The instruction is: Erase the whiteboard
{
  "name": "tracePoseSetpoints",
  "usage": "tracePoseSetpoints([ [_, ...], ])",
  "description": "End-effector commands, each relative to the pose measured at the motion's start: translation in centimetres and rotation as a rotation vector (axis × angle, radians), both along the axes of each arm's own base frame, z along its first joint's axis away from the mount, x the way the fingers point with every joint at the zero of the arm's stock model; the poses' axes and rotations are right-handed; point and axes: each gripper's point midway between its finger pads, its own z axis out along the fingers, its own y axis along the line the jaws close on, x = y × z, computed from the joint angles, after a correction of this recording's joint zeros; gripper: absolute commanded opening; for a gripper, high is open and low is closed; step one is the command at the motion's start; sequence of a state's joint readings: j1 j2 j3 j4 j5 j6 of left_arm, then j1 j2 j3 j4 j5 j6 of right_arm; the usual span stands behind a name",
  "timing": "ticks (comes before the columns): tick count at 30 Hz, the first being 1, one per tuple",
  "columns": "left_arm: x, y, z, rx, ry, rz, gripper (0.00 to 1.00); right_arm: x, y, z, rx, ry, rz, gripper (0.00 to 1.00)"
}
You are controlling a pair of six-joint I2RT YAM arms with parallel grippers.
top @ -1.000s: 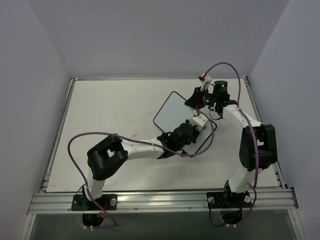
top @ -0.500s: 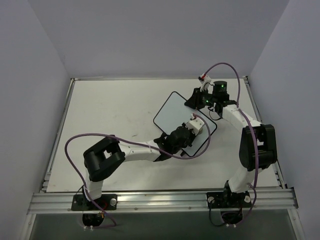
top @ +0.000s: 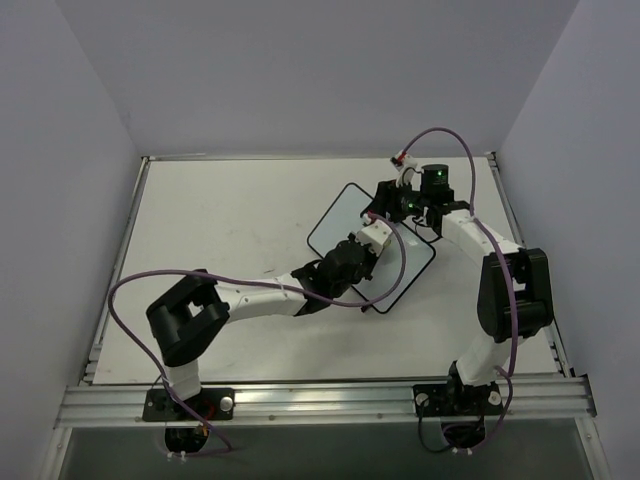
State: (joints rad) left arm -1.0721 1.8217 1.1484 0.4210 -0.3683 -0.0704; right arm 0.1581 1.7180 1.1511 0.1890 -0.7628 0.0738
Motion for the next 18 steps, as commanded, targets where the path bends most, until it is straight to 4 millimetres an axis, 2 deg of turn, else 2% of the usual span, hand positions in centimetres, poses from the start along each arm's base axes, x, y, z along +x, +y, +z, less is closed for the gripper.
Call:
tracePoseSetpoints([
  [1, 0.8, 1.3, 3.4, -0.075, -0.033, 0.035, 0.02, -0.8, 0.5, 2.2, 0.009, -0.049, 0.024, 0.60],
  [4, 1.3, 2.2, 3.9, -0.084, -0.035, 0.051, 0.02, -0.8, 0.5, 2.7, 0.011, -0.057, 0.024, 0.67],
  [11, 2.2, 3.5, 4.1, -0.099, -0.028, 0.079, 0.02, -0.8, 0.4, 3.5, 0.011, -0.073, 0.016, 0.74],
  [18, 3.1, 5.0, 4.2, -0.115, -0.017, 0.110, 0.02, -0.4, 0.3, 5.2, 0.021, -0.105, -0.007, 0.80],
])
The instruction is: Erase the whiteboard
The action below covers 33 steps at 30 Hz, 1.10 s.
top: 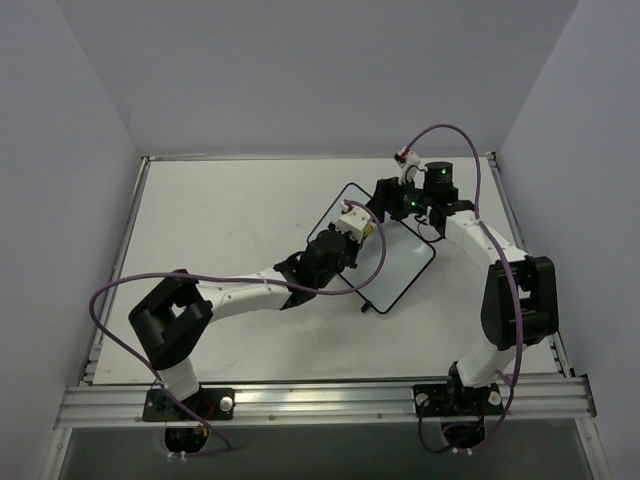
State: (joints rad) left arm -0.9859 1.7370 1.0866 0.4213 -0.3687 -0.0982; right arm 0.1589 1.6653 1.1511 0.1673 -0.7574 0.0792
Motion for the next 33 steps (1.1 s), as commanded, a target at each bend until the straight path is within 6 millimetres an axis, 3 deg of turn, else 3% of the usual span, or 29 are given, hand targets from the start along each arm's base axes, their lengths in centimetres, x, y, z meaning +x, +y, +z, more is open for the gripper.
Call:
tracePoseSetpoints([
  [1, 0.6, 1.1, 2.9, -0.080, -0.025, 0.025, 0.02, 0.4, 0.4, 4.0, 0.020, -0.091, -0.005, 0.81],
  [6, 1.1, 2.5, 3.0, -0.090, -0.010, 0.053, 0.02, 1.3, 0.3, 6.2, 0.045, -0.118, -0.031, 0.82],
  [12, 2.8, 6.1, 3.9, -0.149, 0.026, 0.155, 0.03, 2.7, -0.2, 8.4, 0.057, -0.137, -0.077, 0.82],
  [17, 6.3, 11.5, 5.9, -0.203, 0.092, 0.336, 0.08, 3.4, -1.1, 10.6, 0.050, -0.138, -0.136, 0.82],
  [18, 8.3, 13.8, 6.2, -0.237, 0.124, 0.414, 0.09, 3.5, -1.3, 11.0, 0.048, -0.142, -0.146, 0.82],
  [19, 9.1, 15.2, 3.5, -0.161, 0.213, 0.470, 0.09, 3.8, -1.6, 11.8, 0.046, -0.156, -0.164, 0.82],
  [20, 10.7, 15.8, 5.7, -0.181, 0.212, 0.507, 0.09, 3.7, -1.7, 12.1, 0.051, -0.142, -0.185, 0.82],
  [21, 12.4, 17.9, 5.6, -0.174, 0.230, 0.573, 0.09, 3.7, -1.9, 12.4, 0.051, -0.144, -0.198, 0.82],
  [22, 13.1, 18.9, 2.9, -0.099, 0.301, 0.621, 0.07, 3.7, -2.1, 12.7, 0.049, -0.147, -0.214, 0.82],
  [23, 14.7, 19.4, 4.7, -0.121, 0.279, 0.655, 0.06, 3.4, -2.3, 13.1, 0.049, -0.145, -0.229, 0.82],
  [24, 15.6, 20.1, 4.5, -0.115, 0.288, 0.679, 0.06, 3.3, -2.4, 13.3, 0.050, -0.144, -0.242, 0.82],
  [25, 16.7, 21.6, 2.2, -0.069, 0.337, 0.726, 0.06, 3.3, -2.5, 13.4, 0.050, -0.142, -0.250, 0.82],
  [26, 17.4, 22.0, 1.7, -0.061, 0.349, 0.743, 0.06, 3.1, -2.6, 13.8, 0.052, -0.147, -0.259, 0.82],
  [27, 18.8, 22.1, 3.2, -0.092, 0.333, 0.753, 0.06, 3.0, -2.4, 14.1, 0.057, -0.150, -0.261, 0.82],
  [28, 19.5, 23.2, 0.4, -0.038, 0.395, 0.790, 0.06, 2.8, -2.4, 14.1, 0.057, -0.146, -0.264, 0.82],
  [29, 20.1, 23.5, -0.1, -0.028, 0.409, 0.803, 0.05, 2.4, -2.5, 13.8, 0.047, -0.125, -0.271, 0.82],
  [30, 21.2, 23.4, 1.0, -0.047, 0.392, 0.810, 0.05, 2.2, -2.5, 14.0, 0.045, -0.127, -0.275, 0.82],
  [31, 21.5, 23.9, -1.6, 0.000, 0.441, 0.827, 0.06, 2.1, -2.5, 14.0, 0.040, -0.130, -0.276, 0.82],
  [33, 22.2, 24.1, -2.7, 0.019, 0.467, 0.834, 0.06, 1.9, -2.7, 14.1, 0.027, -0.132, -0.290, 0.83],
])
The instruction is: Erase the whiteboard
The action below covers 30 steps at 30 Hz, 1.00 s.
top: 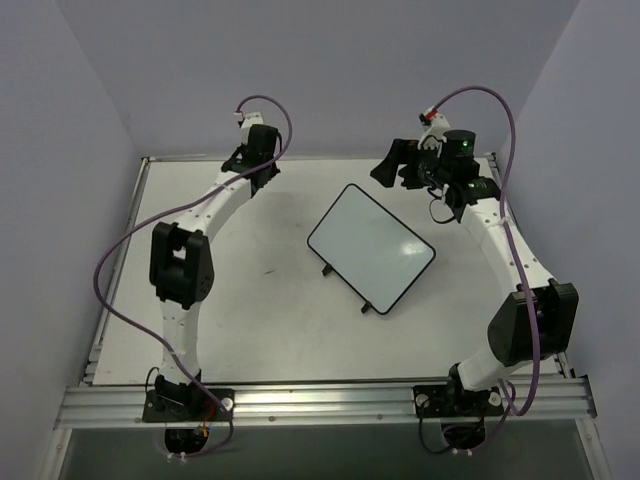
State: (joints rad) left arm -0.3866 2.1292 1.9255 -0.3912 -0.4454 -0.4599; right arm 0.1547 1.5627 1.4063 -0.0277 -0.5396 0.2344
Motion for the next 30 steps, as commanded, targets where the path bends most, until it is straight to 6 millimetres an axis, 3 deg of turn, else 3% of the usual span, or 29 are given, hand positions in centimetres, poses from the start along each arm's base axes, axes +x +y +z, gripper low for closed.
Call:
tracePoseSetpoints([
  [1, -0.5, 0.9, -4.0, 0.054, 0.167, 0.022, 0.06, -0.8, -0.3, 3.0, -0.006, -0.054, -0.032, 0.83],
  [2, -0.2, 1.2, -4.8, 0.058, 0.186, 0.025, 0.06, -0.9, -0.3, 3.2, -0.007, -0.059, -0.035, 0.83],
  [3, -0.2, 1.4, -7.1, 0.077, 0.244, 0.027, 0.06, -0.9, -0.4, 3.0, -0.010, -0.057, -0.037, 0.83],
  [4, 0.5, 1.3, -6.5, 0.065, 0.231, 0.024, 0.05, -0.9, -0.4, 2.9, -0.011, -0.055, -0.039, 0.83],
  [7, 0.9, 1.9, -8.9, 0.057, 0.296, 0.028, 0.06, -1.0, -0.5, 2.3, -0.024, -0.048, -0.047, 0.83],
  [15, 1.5, 2.0, -10.3, 0.024, 0.330, 0.011, 0.11, -1.3, -0.9, 1.2, -0.046, -0.036, -0.062, 0.83],
  [30, 1.5, 1.9, -9.5, 0.015, 0.311, 0.001, 0.58, -1.8, -1.3, 1.5, -0.067, -0.044, -0.066, 0.83],
])
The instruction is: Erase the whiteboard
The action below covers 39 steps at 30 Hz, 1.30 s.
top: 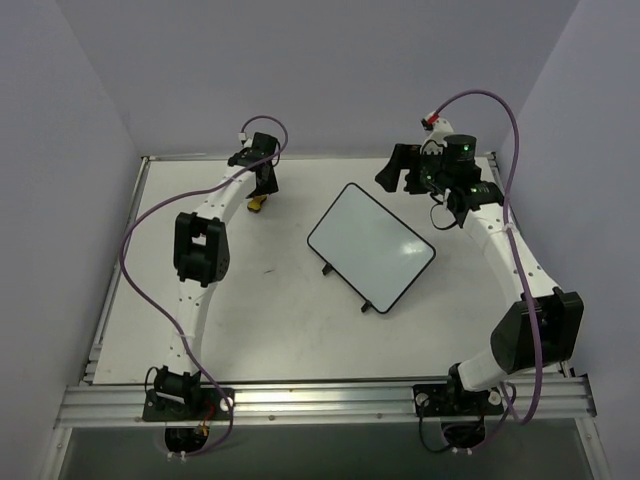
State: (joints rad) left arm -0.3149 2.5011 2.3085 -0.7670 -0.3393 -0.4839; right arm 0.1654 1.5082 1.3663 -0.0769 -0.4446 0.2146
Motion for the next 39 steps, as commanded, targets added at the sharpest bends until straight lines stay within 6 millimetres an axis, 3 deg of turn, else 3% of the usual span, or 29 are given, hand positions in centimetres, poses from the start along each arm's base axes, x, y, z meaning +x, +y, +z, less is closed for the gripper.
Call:
tracePoseSetpoints([
  [1, 0.6, -0.3, 2.6, -0.025, -0.055, -0.007, 0.59, -0.7, 0.0, 2.2, -0.010, -0.062, 0.005, 0.83],
  [5, 0.4, -0.1, 3.1, -0.019, -0.060, -0.001, 0.64, -0.8, -0.1, 2.2, -0.013, -0.063, 0.005, 0.83],
  [8, 0.5, -0.1, 4.9, -0.027, -0.097, -0.001, 0.67, -0.9, 0.0, 2.4, -0.014, -0.067, 0.006, 0.84],
  [13, 0.2, -0.1, 9.9, -0.046, -0.172, -0.013, 0.67, -1.3, -0.4, 3.0, -0.018, -0.079, -0.005, 0.84],
  [17, -2.5, -1.1, 15.5, -0.081, -0.213, -0.068, 0.68, -1.5, -1.2, 3.7, -0.035, -0.090, -0.045, 0.86],
  [18, -4.0, -1.5, 19.0, -0.110, -0.266, -0.089, 0.68, -1.6, -1.5, 3.9, -0.027, -0.089, -0.069, 0.87],
  [19, -5.7, -2.8, 18.3, -0.122, -0.231, -0.130, 0.68, -1.6, -1.6, 4.4, -0.015, -0.099, -0.078, 0.88],
  [20, -6.9, -3.6, 19.4, -0.147, -0.247, -0.158, 0.69, -1.7, -1.6, 4.6, -0.005, -0.102, -0.084, 1.00],
  [21, -9.0, -4.1, 22.8, -0.184, -0.302, -0.189, 0.69, -1.7, -1.5, 4.9, 0.013, -0.101, -0.098, 1.00],
  [22, -11.0, -5.1, 21.2, -0.199, -0.256, -0.229, 0.69, -1.8, -1.6, 5.3, 0.020, -0.106, -0.108, 1.00],
  [23, -13.9, -6.9, 24.9, -0.223, -0.339, -0.300, 0.71, -2.0, -1.8, 5.5, 0.024, -0.113, -0.116, 1.00],
  [24, -15.7, -7.6, 25.6, -0.215, -0.356, -0.328, 0.73, -2.3, -2.1, 6.1, 0.028, -0.128, -0.136, 1.00],
  [25, -17.4, -7.5, 24.2, -0.173, -0.334, -0.334, 0.76, -2.5, -2.3, 6.4, 0.035, -0.132, -0.150, 1.00],
  [26, -20.3, -8.2, 26.8, -0.207, -0.390, -0.378, 0.77, -2.8, -2.5, 6.6, 0.035, -0.136, -0.161, 1.00],
  [27, -21.5, -8.0, 27.1, -0.228, -0.396, -0.389, 0.78, -3.3, -2.7, 7.0, 0.038, -0.140, -0.169, 1.00],
  [28, -23.1, -8.2, 25.2, -0.257, -0.347, -0.416, 0.78, -3.4, -2.9, 7.1, 0.039, -0.140, -0.181, 1.00],
  [29, -24.8, -7.6, 27.7, -0.304, -0.424, -0.434, 0.79, -3.7, -3.0, 7.3, 0.037, -0.143, -0.185, 1.00],
  [34, -29.0, -4.0, 27.8, -0.288, -0.478, -0.421, 0.84, -5.7, -4.5, 8.0, 0.010, -0.170, -0.238, 1.00],
  [39, -29.7, -3.0, 27.5, -0.251, -0.481, -0.430, 0.86, -7.0, -5.4, 8.5, 0.001, -0.208, -0.273, 1.00],
])
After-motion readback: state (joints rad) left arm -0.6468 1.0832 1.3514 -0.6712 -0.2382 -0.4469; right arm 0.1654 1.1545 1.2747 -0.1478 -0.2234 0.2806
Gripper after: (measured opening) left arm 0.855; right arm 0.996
